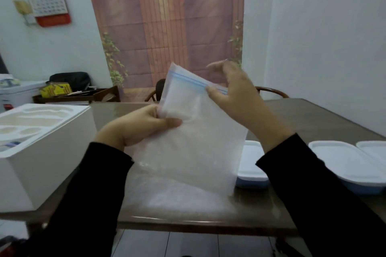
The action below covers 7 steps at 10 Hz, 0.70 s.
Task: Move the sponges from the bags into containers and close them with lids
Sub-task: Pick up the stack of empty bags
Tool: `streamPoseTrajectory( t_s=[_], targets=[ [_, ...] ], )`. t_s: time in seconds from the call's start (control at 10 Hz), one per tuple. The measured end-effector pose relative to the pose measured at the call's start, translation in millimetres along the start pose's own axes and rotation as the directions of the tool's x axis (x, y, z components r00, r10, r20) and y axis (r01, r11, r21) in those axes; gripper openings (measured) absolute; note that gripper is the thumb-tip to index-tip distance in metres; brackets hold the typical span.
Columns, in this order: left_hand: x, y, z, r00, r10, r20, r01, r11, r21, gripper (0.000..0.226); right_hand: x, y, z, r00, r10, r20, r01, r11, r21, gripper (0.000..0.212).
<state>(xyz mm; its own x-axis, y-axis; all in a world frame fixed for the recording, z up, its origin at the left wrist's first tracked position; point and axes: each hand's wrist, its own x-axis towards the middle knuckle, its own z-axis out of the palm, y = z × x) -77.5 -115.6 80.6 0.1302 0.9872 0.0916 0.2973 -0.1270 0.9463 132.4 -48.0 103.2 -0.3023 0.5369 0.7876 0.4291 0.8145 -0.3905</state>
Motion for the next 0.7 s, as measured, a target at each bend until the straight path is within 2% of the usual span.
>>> streamPoseTrajectory(
  t_s=[0.1, 0.2, 0.3, 0.4, 0.5, 0.6, 0.7],
  targets=[
    [11, -30, 11, 0.994, 0.085, -0.067, -0.100, 0.960, -0.263, 0.050, -29, 26, -3, 0.953, 0.236, -0.190, -0.224, 0.971, 0.083, 0.079],
    [19, -53, 27, 0.995, 0.024, -0.100, -0.061, 0.918, -0.391, 0.023, -59, 49, -2, 0.774, 0.551, 0.311, -0.623, 0.578, 0.526, 0.086],
    [28, -62, 41, 0.997, -0.059, -0.051, 0.033, 0.908, -0.417, 0.017, -73, 74, 2, 0.681, 0.438, 0.587, -0.727, 0.308, 0.614, 0.042],
    [40, -61, 43, 0.994, -0.096, -0.059, 0.060, 0.893, -0.446, 0.019, -65, 93, -4, 0.670, 0.388, 0.633, -0.737, 0.249, 0.628, 0.037],
    [49, -55, 39, 0.997, -0.070, -0.018, 0.051, 0.858, -0.511, 0.023, -48, 102, -16, 0.678, 0.405, 0.613, -0.732, 0.301, 0.611, 0.029],
    [61, -46, 31, 0.998, -0.054, -0.017, 0.037, 0.857, -0.513, 0.016, -31, 105, -24, 0.674, 0.447, 0.589, -0.739, 0.414, 0.531, 0.023],
    [83, -47, 20, 0.997, -0.016, 0.080, 0.050, 0.894, -0.446, 0.038, -21, 116, -28, 0.648, 0.461, 0.607, -0.759, 0.455, 0.465, 0.032]
  ],
)
